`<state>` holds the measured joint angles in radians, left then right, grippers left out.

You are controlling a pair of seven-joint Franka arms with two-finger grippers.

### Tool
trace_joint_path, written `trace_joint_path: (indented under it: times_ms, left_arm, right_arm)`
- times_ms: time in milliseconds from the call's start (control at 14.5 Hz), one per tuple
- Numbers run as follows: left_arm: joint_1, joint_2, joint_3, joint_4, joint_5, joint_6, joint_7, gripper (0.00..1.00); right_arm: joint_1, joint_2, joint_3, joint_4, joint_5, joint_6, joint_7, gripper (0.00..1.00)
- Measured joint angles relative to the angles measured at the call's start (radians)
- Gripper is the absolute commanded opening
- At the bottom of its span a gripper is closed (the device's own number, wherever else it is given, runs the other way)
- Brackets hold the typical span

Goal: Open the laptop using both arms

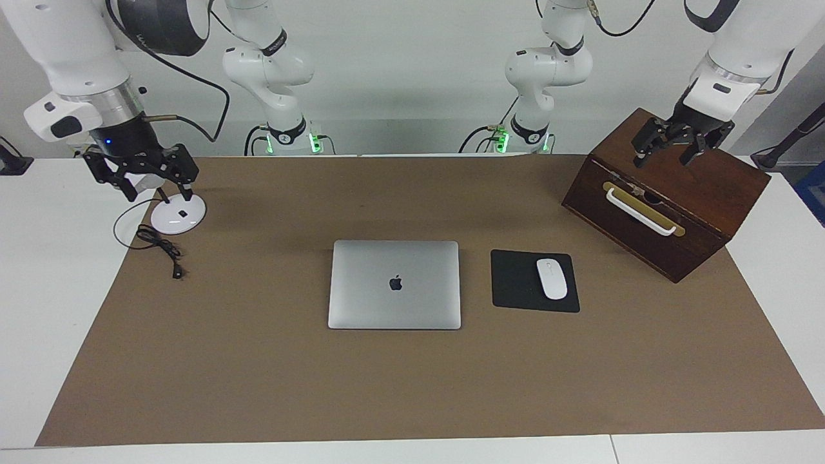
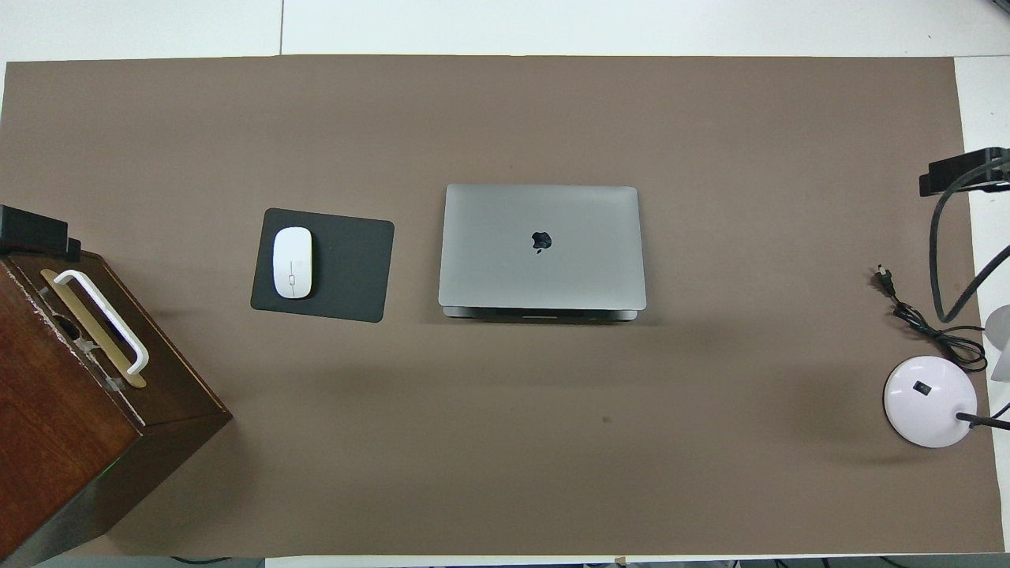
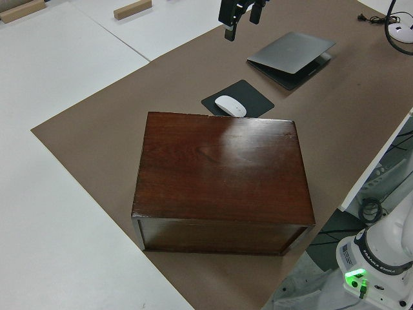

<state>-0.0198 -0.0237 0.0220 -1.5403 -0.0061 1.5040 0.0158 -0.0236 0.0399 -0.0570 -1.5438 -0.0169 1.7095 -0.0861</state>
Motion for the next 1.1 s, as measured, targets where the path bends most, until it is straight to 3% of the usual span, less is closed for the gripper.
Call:
trace_joint_path:
  times_ms: [619, 825, 1100]
  left_arm:
    - [0.000, 0.000, 0.000, 0.000, 0.000, 0.000, 0.000, 1.00]
    - [0.000, 0.000, 0.000, 0.000, 0.000, 0.000, -0.001, 1.00]
    - [0.000, 0.000, 0.000, 0.000, 0.000, 0.001, -0.001, 1.00]
  right_arm:
    - [0.011, -0.001, 0.015, 0.002, 0.003, 0.000, 0.085, 1.00]
    - [0.060, -0.009, 0.043, 0.005, 0.017, 0.000, 0.282, 1.00]
    - [0.170, -0.018, 0.107, 0.011, 0.047, 0.027, 0.702, 1.00]
